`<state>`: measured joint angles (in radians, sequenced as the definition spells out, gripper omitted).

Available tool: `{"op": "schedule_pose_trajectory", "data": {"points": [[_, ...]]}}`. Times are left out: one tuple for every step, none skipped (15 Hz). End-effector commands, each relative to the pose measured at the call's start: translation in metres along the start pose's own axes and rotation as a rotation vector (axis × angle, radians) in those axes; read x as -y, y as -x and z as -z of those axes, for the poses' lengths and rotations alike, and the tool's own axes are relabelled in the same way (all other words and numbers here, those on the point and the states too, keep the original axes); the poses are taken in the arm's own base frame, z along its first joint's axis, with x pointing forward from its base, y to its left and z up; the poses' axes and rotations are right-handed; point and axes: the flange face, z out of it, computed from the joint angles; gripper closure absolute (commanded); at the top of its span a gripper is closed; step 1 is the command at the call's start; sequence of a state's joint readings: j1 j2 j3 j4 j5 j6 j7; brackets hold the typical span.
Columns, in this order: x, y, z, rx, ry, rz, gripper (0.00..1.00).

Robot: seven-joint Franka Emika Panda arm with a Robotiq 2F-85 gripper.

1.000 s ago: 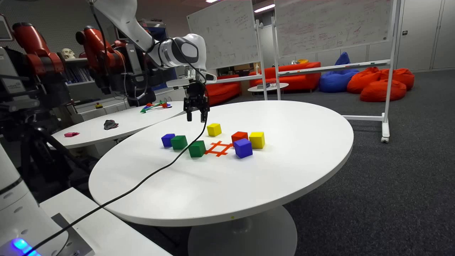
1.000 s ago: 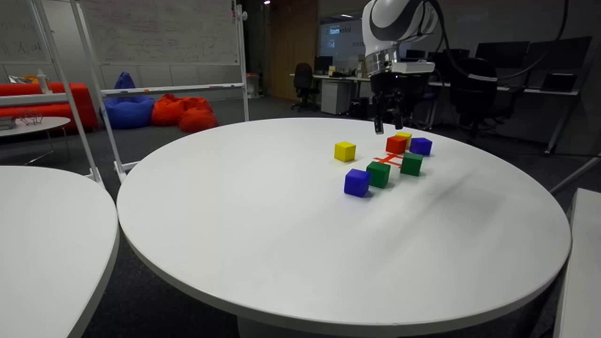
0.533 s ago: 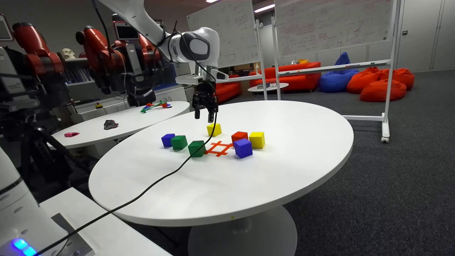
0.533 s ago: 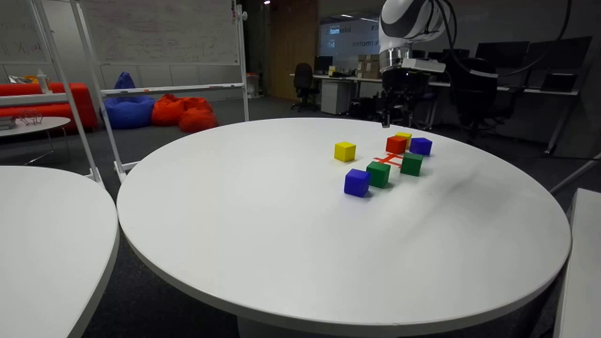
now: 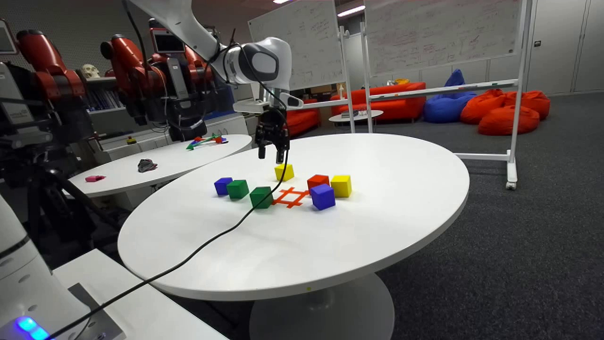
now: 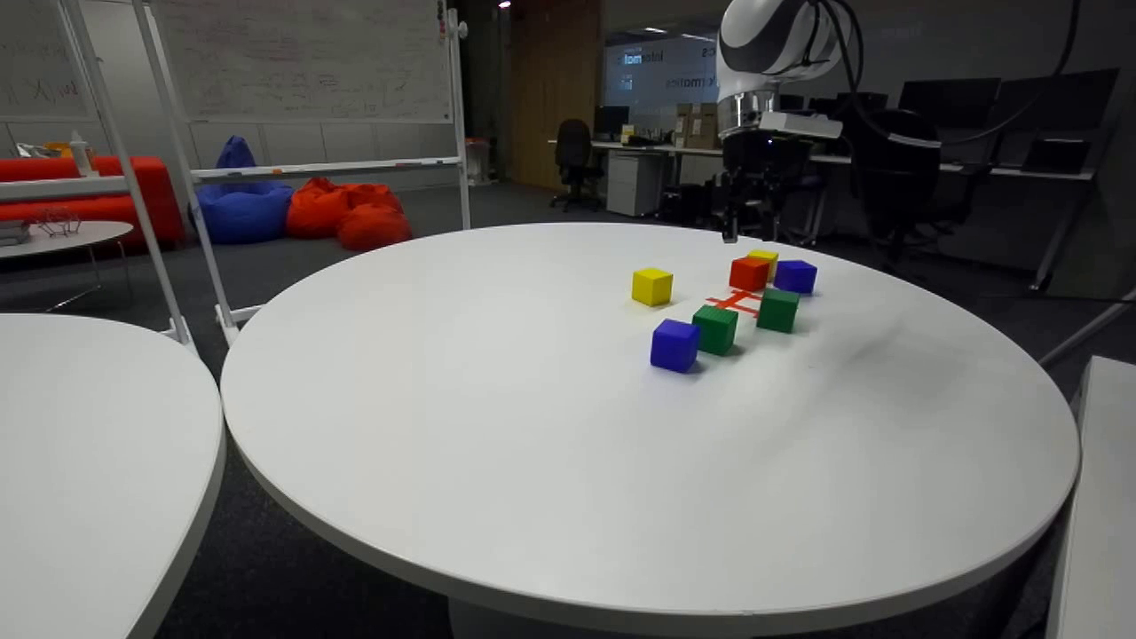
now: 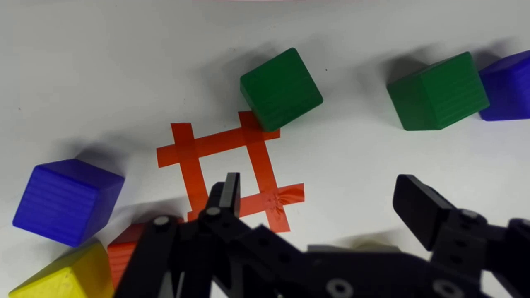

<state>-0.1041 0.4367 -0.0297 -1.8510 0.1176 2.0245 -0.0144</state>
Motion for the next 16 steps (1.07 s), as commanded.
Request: {"op": "schedule_pose_trajectory", "data": {"points": [[-0.019,-0.003,0.006,0.006,-0.023,-0.022,0.0],[-0.025,-0.003,0.008,0.006,-0.029,-0.029,0.0],[-0.033,-0.002,0.009,0.004,-0.037,-0.04,0.0],[-0.041,-0.002,0.011,0.002,-0.045,-0.052,0.0],[-0.049,-0.002,0.012,-0.002,-0.052,-0.065,0.0],[-0.058,-0.001,0.015,-0.006,-0.065,-0.078,0.0],[-0.067,-0.001,0.017,-0.012,-0.078,-0.094,0.0],[-0.074,-0.001,0.019,-0.016,-0.093,-0.107,0.0],[-0.078,-0.001,0.021,-0.025,-0.104,-0.12,0.0],[-0.078,-0.001,0.023,-0.037,-0.114,-0.123,0.0],[-0.079,-0.002,0.024,-0.039,-0.12,-0.122,0.0],[-0.077,-0.003,0.023,-0.04,-0.12,-0.124,0.0],[-0.074,-0.003,0.023,-0.038,-0.12,-0.121,0.0],[-0.072,-0.004,0.022,-0.039,-0.116,-0.12,0.0],[-0.07,-0.004,0.022,-0.039,-0.111,-0.117,0.0],[-0.068,-0.005,0.022,-0.04,-0.107,-0.114,0.0]]}}
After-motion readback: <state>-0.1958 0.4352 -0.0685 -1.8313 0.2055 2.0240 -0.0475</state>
